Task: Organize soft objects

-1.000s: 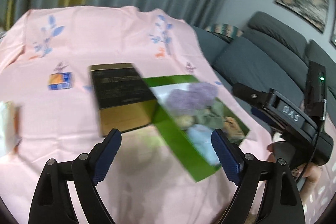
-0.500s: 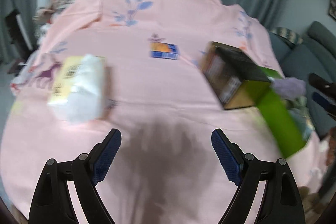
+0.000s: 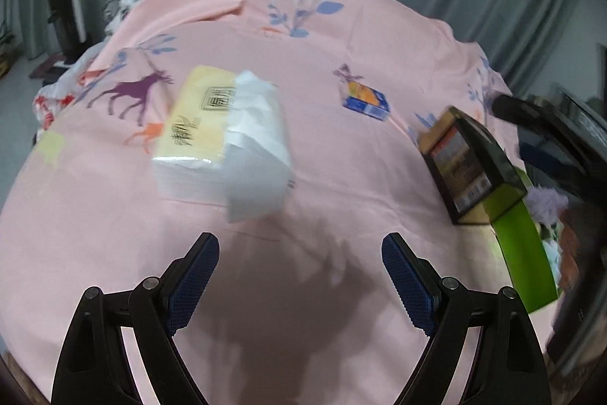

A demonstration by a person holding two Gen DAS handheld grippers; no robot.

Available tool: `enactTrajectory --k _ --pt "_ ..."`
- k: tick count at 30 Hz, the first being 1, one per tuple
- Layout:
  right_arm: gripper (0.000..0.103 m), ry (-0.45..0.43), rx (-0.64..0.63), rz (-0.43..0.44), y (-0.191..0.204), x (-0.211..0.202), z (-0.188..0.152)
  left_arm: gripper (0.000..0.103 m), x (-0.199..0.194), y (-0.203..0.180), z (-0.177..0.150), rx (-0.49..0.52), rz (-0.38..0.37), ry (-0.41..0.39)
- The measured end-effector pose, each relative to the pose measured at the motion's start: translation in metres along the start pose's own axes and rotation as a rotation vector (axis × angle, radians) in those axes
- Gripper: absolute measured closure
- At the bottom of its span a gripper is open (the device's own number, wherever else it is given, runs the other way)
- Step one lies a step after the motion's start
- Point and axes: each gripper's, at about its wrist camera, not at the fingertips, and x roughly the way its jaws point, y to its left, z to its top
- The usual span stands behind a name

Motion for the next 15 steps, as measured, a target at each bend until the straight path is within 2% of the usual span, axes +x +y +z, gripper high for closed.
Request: enactTrajectory --k 2,4,6,9,11,13,15 --pt "0.001 0.055 0.053 0.013 0.013 0.028 0.015 0.015 -0.005 0.008 0.003 -0.012 0.024 -0.026" --pt "0.001 0.062 0.045 0.004 0.028 0.057 0.033 0.015 -0.010 0.015 0.006 -0.014 0.052 -0.040" --pt "0.001 0.073 0.022 -0.046 0.038 0.087 0.047 0.015 -0.012 0.022 0.010 -0.015 0.072 -0.048" --pt "0.003 0.144 -0.015 -0.137 0.046 0.144 0.061 0.015 -0.017 0.036 0.015 -0.047 0.091 -0.072" --pt "0.005 0.183 -0.001 -0.173 0.041 0.170 0.066 0.015 -0.016 0.047 0.019 -0.083 0.070 -0.060" --pt "0.005 0.185 0.022 -0.221 0.033 0.183 0.072 0.015 -0.015 0.056 0.021 -0.113 0.037 -0.043" --pt "0.006 0.196 0.010 -0.228 0.029 0.200 0.077 0.015 -0.015 0.062 0.023 -0.140 0.019 -0.036"
